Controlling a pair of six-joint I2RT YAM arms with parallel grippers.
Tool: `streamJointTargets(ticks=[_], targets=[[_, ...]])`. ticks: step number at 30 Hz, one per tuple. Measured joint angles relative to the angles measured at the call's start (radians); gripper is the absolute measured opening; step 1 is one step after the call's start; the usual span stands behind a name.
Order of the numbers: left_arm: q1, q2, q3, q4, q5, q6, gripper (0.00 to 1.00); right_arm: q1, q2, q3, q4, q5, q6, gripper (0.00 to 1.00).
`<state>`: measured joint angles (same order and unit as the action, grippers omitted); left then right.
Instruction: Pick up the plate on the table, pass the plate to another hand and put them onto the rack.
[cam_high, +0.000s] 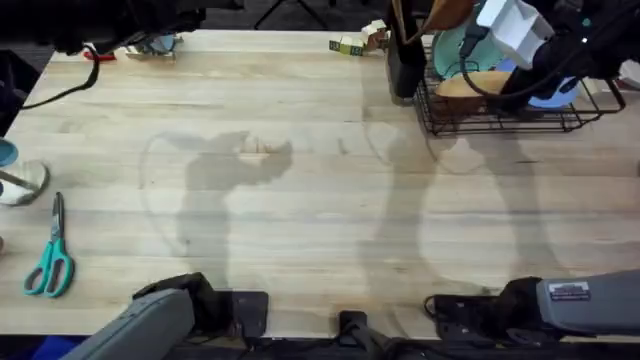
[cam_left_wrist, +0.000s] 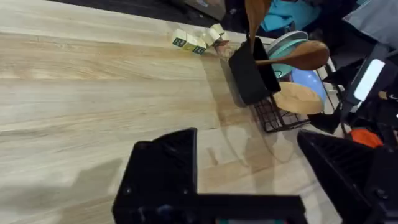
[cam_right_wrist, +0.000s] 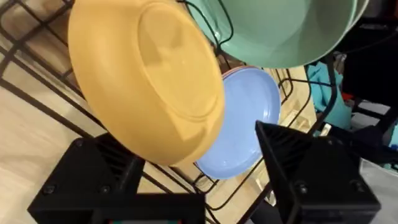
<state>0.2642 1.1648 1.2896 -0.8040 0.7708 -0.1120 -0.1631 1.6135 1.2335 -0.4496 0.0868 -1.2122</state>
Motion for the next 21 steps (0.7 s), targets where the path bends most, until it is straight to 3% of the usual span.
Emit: streamJointTargets(ticks=[16, 21], targets=[[0.000, 0.000, 0.000, 0.000, 0.000, 0.000, 0.993, 0.001, -0.011, -0.001, 0.055, 0.022, 0.000, 0.996], [0.000, 0.000, 0.000, 0.000, 0.000, 0.000, 0.993, 0.001, -0.045, -0.001, 0.055, 0.023, 0.074, 0.994]])
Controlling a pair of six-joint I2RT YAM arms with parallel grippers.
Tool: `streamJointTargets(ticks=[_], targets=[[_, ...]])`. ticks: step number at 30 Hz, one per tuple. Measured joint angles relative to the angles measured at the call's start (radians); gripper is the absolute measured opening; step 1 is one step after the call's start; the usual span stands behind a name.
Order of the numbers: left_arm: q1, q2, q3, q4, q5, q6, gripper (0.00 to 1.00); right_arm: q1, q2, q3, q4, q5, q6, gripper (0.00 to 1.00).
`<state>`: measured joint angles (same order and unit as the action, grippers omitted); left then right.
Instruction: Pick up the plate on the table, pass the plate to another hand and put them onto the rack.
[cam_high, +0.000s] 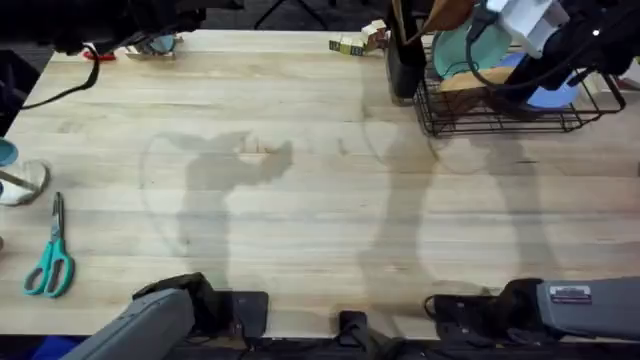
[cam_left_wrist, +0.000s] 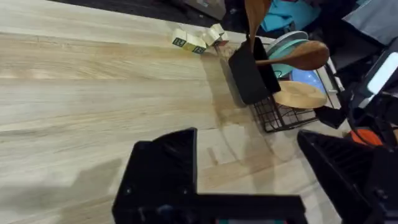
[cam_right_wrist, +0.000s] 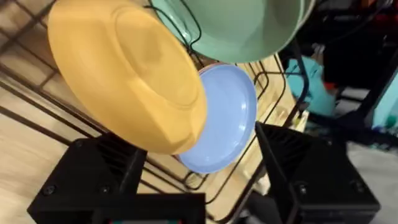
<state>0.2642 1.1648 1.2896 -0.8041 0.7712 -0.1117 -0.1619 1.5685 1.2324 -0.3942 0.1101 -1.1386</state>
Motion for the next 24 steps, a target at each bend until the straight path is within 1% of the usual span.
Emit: streamJointTargets(ticks=[4, 8, 12, 17, 24], targets=[[0.000, 0.000, 0.000, 0.000, 0.000, 0.000, 0.993, 0.000, -0.006, 0.000, -0.037, -0.001, 0.132, 0.994], [0.000, 0.000, 0.000, 0.000, 0.000, 0.000, 0.994, -0.001, -0.007, 0.000, -0.041, -0.001, 0.323, 0.994], [0.000, 0.000, 0.000, 0.000, 0.000, 0.000, 0.993, -0.001, -0.007, 0.000, -0.040, -0.001, 0.466, 0.994], [0.000, 0.000, 0.000, 0.000, 0.000, 0.000, 0.993, -0.001, -0.006, 0.012, -0.044, -0.002, 0.589, 0.994], [0.000, 0.000, 0.000, -0.004, 0.000, 0.000, 0.993, -0.002, -0.006, 0.069, -0.029, -0.052, 0.725, 0.994]])
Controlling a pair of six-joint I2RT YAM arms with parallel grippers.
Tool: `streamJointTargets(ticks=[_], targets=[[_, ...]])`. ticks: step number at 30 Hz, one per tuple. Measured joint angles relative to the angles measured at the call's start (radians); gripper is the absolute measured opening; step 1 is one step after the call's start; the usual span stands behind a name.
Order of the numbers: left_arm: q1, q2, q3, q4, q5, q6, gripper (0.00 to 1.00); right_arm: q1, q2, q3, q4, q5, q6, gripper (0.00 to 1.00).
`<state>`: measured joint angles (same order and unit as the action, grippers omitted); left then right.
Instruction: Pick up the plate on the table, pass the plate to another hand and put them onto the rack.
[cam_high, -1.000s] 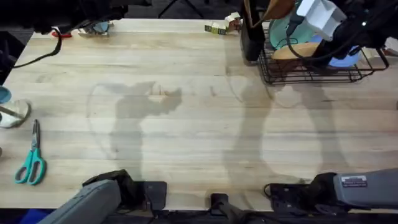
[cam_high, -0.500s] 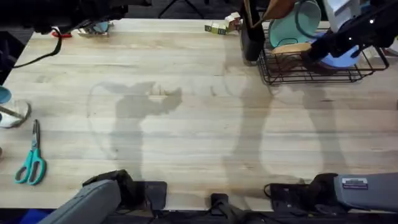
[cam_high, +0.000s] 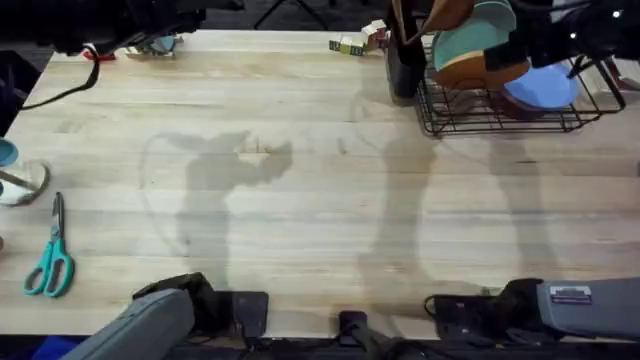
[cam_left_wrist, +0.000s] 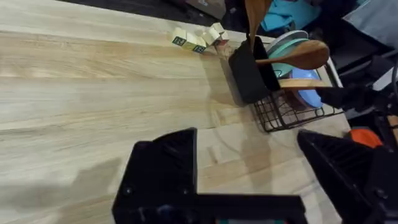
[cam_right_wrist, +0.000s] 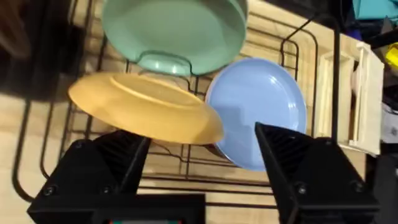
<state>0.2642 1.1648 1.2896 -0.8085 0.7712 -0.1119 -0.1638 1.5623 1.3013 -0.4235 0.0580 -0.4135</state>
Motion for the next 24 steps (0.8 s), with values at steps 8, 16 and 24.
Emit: streamJointTargets(ticks=[8, 16, 24], targets=[[0.000, 0.000, 0.000, 0.000, 0.000, 0.000, 0.993, 0.000, 0.000, 0.003, 0.023, -0.015, 0.114, 0.994], [0.000, 0.000, 0.000, 0.000, 0.000, 0.000, 0.994, -0.025, 0.000, 0.003, 0.104, -0.014, 0.246, 0.994], [0.000, 0.000, 0.000, 0.000, 0.000, 0.000, 0.994, -0.034, 0.000, 0.003, 0.200, -0.018, 0.324, 0.994]])
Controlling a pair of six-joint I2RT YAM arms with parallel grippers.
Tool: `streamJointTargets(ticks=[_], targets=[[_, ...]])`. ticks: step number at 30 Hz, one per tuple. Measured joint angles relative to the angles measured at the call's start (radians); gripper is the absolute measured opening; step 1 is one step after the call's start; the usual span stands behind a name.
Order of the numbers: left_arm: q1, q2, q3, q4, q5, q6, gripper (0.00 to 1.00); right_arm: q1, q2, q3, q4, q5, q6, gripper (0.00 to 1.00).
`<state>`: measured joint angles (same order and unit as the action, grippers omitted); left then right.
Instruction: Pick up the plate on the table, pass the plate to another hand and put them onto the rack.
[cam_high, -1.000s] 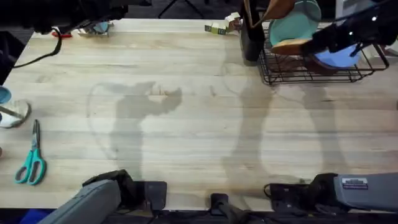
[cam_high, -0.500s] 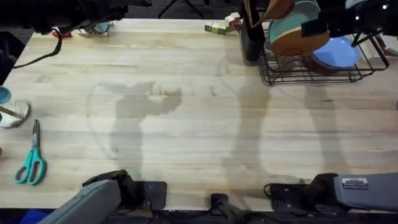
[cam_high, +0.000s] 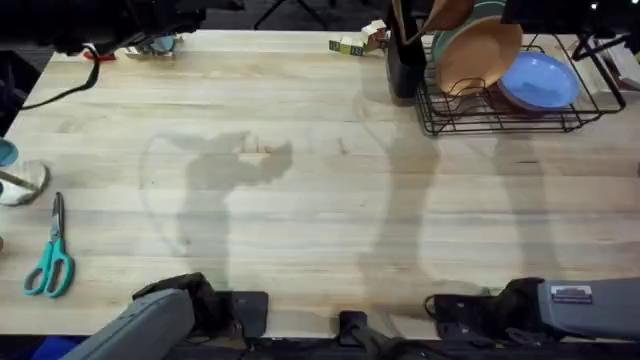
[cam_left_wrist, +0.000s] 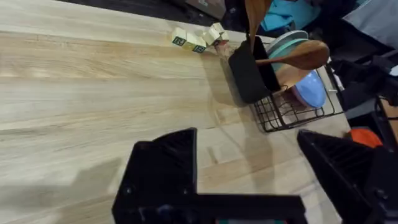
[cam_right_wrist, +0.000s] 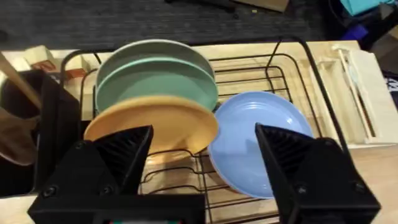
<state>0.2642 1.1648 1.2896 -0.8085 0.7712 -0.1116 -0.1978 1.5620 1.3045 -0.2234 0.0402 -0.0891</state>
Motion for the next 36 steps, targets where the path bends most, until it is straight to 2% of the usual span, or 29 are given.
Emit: streamJointTargets(ticks=[6, 15, 20, 28, 31, 36], targets=[[0.000, 0.000, 0.000, 0.000, 0.000, 0.000, 0.994, 0.000, -0.023, 0.000, -0.026, -0.004, 0.018, 0.994], [0.000, 0.000, 0.000, 0.000, 0.000, 0.000, 0.995, 0.006, -0.204, 0.000, -0.227, -0.004, 0.030, 0.995], [0.000, 0.000, 0.000, 0.002, 0.000, 0.000, 0.994, 0.053, -0.274, 0.000, -0.332, -0.004, 0.031, 0.996], [0.000, 0.000, 0.000, 0.004, 0.000, 0.000, 0.994, 0.138, -0.370, 0.000, -0.388, -0.006, 0.031, 0.995], [0.000, 0.000, 0.000, 0.000, 0.000, 0.026, 0.995, 0.161, -0.396, 0.000, -0.388, -0.007, 0.031, 0.995], [0.000, -0.002, 0.000, -0.019, 0.003, 0.116, 0.995, 0.201, -0.416, 0.000, -0.389, -0.008, 0.031, 0.995]])
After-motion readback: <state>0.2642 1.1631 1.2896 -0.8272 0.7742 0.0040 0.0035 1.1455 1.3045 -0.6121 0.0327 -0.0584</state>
